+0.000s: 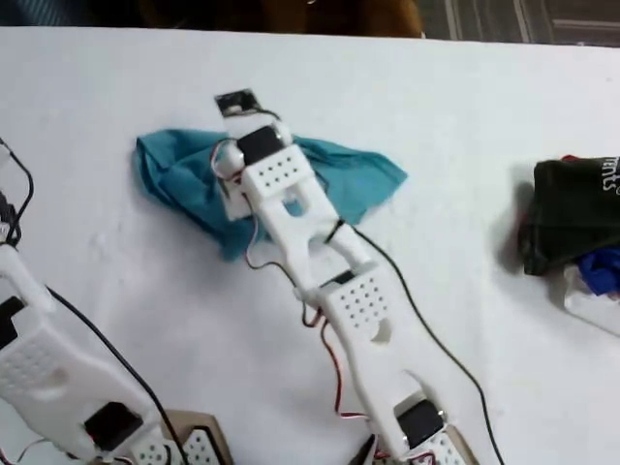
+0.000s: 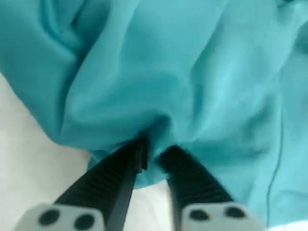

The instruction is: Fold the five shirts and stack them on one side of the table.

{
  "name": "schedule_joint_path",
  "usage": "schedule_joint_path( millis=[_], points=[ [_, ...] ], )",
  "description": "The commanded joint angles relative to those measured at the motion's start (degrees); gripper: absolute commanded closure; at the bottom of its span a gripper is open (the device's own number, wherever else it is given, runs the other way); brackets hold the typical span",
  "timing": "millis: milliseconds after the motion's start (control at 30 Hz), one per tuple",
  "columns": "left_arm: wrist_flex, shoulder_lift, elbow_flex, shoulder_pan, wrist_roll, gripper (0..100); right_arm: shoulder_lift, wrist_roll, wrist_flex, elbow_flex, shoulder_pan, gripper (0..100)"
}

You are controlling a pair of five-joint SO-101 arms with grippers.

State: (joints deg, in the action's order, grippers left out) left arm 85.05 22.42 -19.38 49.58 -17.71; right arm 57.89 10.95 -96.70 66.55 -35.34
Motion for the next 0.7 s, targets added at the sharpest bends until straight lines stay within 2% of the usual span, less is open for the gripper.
schedule_joint_path(
  millis=[0,233,500,667],
  points=[
    [-0.26,-0.62,-0.22,0.26,0.09,92,-2.33,0.62,-0.84,4.04,-0.04,98.5],
    [0.0,-0.97,-0.13,0.26,0.09,92,-9.45,0.09,-4.88,3.78,-0.84,98.1],
    [0.18,-1.05,-0.4,0.35,0.09,92,-26.86,0.0,-4.79,-15.91,-9.27,98.1],
    [0.18,-1.05,-0.4,0.26,0.09,92,-32.92,-2.02,-4.62,-23.65,-10.59,98.1]
  ],
)
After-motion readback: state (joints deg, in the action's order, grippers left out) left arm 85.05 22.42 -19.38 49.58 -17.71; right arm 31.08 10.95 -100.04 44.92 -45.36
